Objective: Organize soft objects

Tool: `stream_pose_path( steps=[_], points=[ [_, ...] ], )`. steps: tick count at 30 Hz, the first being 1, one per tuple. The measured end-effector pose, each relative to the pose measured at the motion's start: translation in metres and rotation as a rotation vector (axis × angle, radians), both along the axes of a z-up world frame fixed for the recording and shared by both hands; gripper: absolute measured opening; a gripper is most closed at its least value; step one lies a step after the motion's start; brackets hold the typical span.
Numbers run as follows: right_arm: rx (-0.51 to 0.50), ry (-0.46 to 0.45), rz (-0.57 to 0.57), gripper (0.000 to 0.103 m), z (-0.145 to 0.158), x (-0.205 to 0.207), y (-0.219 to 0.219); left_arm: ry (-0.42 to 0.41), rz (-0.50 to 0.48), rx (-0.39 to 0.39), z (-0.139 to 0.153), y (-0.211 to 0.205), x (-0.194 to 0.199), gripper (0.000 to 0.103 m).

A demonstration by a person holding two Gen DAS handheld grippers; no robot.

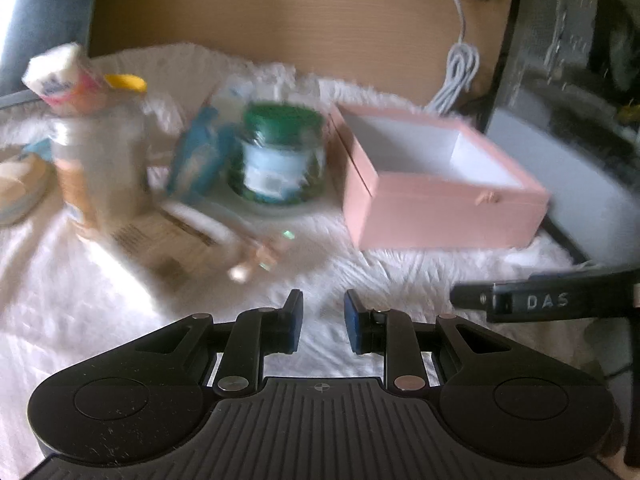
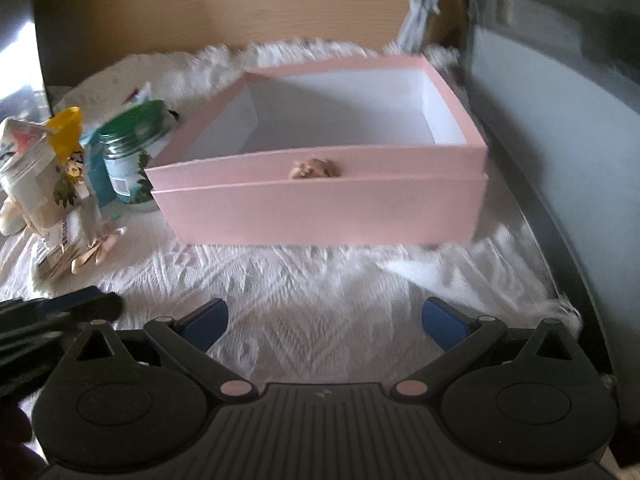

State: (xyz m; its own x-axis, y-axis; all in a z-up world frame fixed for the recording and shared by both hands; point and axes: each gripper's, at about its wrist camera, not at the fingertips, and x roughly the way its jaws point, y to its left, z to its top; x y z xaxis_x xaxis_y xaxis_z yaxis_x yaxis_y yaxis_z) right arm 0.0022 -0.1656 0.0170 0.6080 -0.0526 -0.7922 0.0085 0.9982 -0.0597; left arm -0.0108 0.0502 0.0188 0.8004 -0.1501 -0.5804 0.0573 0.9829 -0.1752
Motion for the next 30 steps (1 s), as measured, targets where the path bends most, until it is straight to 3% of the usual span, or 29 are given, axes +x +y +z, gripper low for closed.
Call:
stream_pose_path(
  steps=[2,5,8,9,11,13,15,16,18,20,22,25,30],
  points=[
    [-0.085,0.04,0.013,0.103,-0.005,0.002,0.013,-0.026,0.018,-0.015,0.015,0.028,-0.01,0.027],
    [-0.082,0.075,-0.007,0.103,-0.004,0.006,0.015,-0.049,0.042,-0.04,0.036,0.081,-0.02,0.027],
    [-0.081,0.116,-0.033,0.103,-0.002,0.012,0.017,-0.094,0.092,-0.009,0.053,0.146,-0.024,0.027],
    [-0.084,0.122,-0.038,0.103,-0.002,0.012,0.019,-0.086,0.115,-0.017,0.056,0.171,-0.018,0.027],
    [-0.09,0.107,-0.025,0.091,0.004,0.007,0.025,-0.063,0.181,-0.05,0.059,0.223,0.005,0.026],
    [-0.085,0.083,-0.05,0.091,0.011,0.003,0.035,-0.028,0.25,-0.143,0.06,0.275,0.03,0.027],
    [-0.079,0.042,-0.035,0.091,0.024,-0.001,0.054,0.001,0.221,-0.234,0.056,0.313,0.053,0.028],
    [-0.097,0.011,-0.024,0.091,0.029,-0.004,0.066,0.015,0.209,-0.227,0.052,0.324,0.064,0.027],
    [-0.123,-0.013,-0.015,0.091,0.033,-0.01,0.086,0.044,0.191,-0.147,0.045,0.334,0.085,0.028],
    [-0.11,-0.005,0.006,0.091,0.035,-0.011,0.105,0.065,0.148,-0.134,0.039,0.34,0.104,0.028],
    [-0.107,-0.002,0.034,0.091,0.037,-0.011,0.121,0.108,0.14,-0.156,0.034,0.349,0.12,0.028],
    [-0.107,-0.01,0.045,0.091,0.039,-0.008,0.144,0.155,0.087,-0.264,0.023,0.357,0.123,0.028],
    [-0.105,-0.029,0.081,0.091,0.041,-0.006,0.17,0.178,-0.117,-0.316,0.021,0.346,0.082,0.029]
  ],
)
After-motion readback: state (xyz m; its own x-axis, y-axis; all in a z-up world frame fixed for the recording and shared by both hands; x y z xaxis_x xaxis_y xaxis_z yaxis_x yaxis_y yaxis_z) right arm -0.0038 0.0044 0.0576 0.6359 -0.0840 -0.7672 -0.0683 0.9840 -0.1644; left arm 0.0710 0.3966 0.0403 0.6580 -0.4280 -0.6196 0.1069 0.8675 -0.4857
